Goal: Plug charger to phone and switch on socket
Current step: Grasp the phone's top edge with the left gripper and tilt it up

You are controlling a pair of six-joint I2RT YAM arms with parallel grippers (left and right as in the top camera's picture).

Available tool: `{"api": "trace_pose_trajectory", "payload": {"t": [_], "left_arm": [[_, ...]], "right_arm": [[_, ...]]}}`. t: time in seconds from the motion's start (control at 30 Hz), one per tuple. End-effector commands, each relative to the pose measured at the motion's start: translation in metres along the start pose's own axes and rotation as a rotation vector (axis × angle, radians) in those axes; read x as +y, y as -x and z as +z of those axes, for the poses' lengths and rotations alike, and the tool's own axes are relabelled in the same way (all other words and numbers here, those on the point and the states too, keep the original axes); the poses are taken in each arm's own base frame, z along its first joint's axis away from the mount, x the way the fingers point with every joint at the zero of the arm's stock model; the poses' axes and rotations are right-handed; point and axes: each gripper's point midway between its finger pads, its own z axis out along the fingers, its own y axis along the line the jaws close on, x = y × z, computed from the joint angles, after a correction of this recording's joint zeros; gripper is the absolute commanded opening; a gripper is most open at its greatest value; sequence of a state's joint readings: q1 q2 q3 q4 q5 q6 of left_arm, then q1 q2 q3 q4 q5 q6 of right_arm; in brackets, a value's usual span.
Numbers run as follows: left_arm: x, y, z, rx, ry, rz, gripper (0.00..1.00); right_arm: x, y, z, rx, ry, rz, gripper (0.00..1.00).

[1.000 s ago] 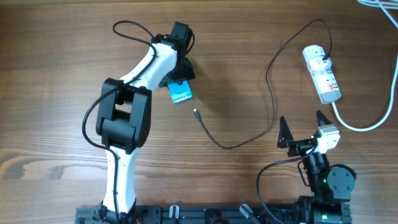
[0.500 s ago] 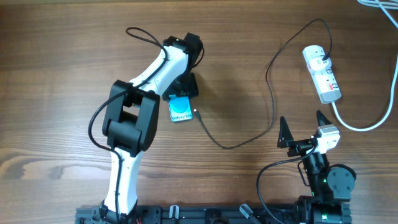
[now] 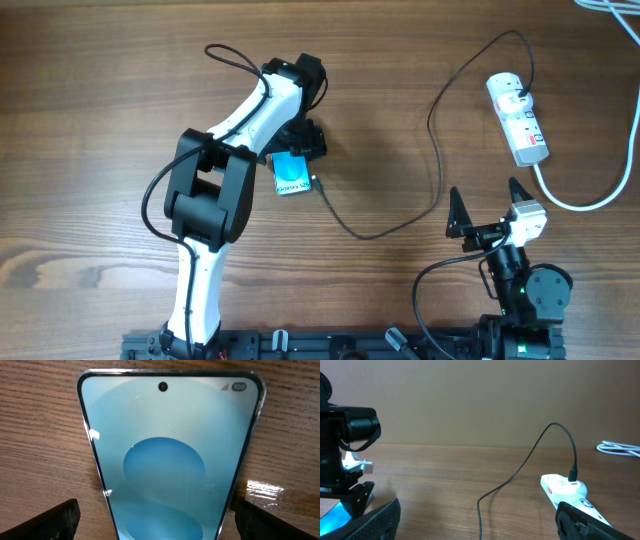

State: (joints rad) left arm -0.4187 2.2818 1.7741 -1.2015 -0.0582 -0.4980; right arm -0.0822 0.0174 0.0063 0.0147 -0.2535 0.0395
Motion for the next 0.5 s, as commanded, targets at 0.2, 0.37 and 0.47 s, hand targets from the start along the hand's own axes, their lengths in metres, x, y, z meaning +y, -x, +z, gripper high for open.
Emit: {"api": "trace_pose_trajectory", "payload": {"t": [0.2,0.37,0.47], "left_arm": [[0.001,-0.002,0.014,0.035,-0.010,0.026,1.00],[-0.008,0.005,0.012,0.084,-0.183,0.000,1.00],[-0.001,0.009,0.013,0.061,-0.146,0.000,1.00]], "right_arm": [[-0.003,0.002,-0.001,-0.009,-0.015,-0.013,1.00],[-0.003,0.002,-0.001,-0.009,-0.015,-0.013,1.00],[-0.003,0.002,-0.001,-0.009,-0.015,-0.013,1.00]]}}
